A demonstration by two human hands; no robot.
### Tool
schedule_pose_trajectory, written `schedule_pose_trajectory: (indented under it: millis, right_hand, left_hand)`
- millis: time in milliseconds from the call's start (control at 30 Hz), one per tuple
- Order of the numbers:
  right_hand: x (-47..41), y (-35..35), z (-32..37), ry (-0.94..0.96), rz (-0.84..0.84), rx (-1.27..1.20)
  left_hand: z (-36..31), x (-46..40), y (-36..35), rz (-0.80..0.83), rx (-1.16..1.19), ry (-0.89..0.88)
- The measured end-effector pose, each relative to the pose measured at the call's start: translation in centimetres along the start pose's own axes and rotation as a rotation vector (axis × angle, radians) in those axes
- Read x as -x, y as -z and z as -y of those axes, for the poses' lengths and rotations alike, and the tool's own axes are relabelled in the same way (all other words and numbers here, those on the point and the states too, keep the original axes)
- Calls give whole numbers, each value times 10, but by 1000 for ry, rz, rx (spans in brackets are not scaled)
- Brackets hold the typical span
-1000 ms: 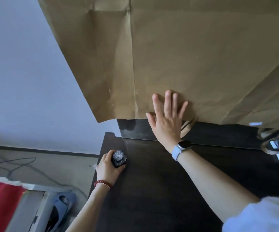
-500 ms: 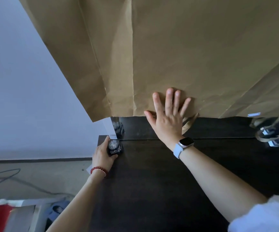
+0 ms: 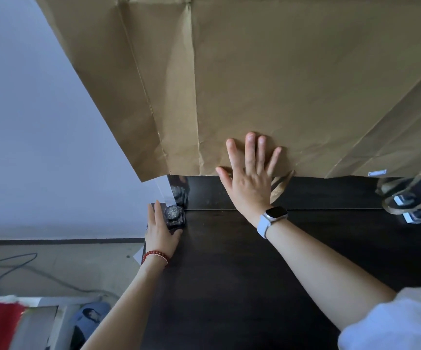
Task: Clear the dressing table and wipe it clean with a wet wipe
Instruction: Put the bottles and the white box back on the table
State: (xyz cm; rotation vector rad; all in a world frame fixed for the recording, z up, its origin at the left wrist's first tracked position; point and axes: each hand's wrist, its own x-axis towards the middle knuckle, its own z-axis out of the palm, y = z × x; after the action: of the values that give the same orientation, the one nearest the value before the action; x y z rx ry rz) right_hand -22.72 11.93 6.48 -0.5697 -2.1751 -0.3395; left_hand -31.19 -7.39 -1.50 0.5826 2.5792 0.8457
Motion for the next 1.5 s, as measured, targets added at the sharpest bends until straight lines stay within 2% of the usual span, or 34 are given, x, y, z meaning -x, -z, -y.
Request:
schedule_pose_trajectory:
  millis: [100,167,267,367,467,533,767,1033,1200,1367,1500]
  right_hand:
    - [-2,14,0,-4,78,-66]
    - [-3,32,-4,4,138,-194]
    - [0,66,-25,34,168,-479]
    - [18,104,-75,7,147,-523]
    - [53,148,-150,-85,198,-399]
    - [82,177,-204,-147,298,-315]
    - [198,300,-402,-429,546,-75]
    - [266,387,-534,-700,505,8]
    - [292,380,-579,-841,501,-62]
    - [278,346,-622,-862,565,-179]
    - [250,293,-657,-896,617,-308]
  left_hand:
    - [-21,26,0,-179,-34,-33]
    - [-44,45,2,-283,-60,-98]
    - [-88,70,5,-409,-131,-274]
    - [-138,92,-3,-456,-220,-441]
    - [-196,123,-36,-393,-261,-528]
    - [-233,148,-69,-332,-295,-554]
    - [-371,253,-215,-121,-344,-772]
    - [-489,323,-326,83,-248,-1000]
    - [-529,325,-385,146,-235,-938]
    - [-560,304,-433,174,-147,-679]
    - [-587,282,-458,187,-113,-458]
